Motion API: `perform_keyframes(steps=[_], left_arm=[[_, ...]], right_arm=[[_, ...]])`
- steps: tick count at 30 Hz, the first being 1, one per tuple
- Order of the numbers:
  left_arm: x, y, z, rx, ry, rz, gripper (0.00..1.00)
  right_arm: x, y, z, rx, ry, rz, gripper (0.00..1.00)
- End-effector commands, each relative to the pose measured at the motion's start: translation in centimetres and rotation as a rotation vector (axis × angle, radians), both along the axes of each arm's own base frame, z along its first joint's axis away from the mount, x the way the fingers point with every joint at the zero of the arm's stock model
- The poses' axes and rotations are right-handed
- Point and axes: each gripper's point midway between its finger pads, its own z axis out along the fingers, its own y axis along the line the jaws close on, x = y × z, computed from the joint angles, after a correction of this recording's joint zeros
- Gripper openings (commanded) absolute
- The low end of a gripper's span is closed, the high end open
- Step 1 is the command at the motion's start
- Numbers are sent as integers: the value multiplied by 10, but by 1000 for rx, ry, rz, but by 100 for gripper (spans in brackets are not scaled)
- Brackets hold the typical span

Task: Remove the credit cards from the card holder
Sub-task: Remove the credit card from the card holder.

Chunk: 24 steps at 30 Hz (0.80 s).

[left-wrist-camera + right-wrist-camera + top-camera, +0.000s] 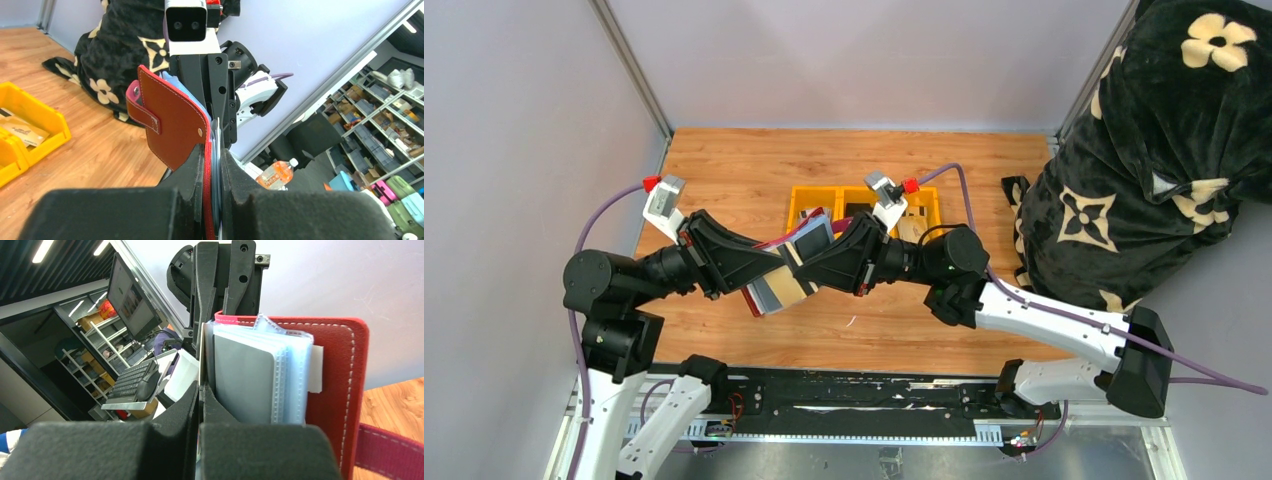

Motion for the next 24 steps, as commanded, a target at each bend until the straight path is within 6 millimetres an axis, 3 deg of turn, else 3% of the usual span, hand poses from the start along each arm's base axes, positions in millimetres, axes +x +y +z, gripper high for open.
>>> perform_keyframes(steps=[1, 17, 21, 24], left_arm=[[-12, 1, 14, 15, -60, -25, 5], [-15, 3, 31, 14, -102, -10, 8], [-11, 3, 29, 38, -117, 15, 7], [6, 12, 27, 78, -141, 146, 2]], right_arm=[[10, -16, 8, 36, -14, -65, 0], [4, -30, 5, 2, -56, -79, 0], [-1, -31, 1, -30, -89, -52, 0], [9, -35, -2, -80, -80, -101, 0]])
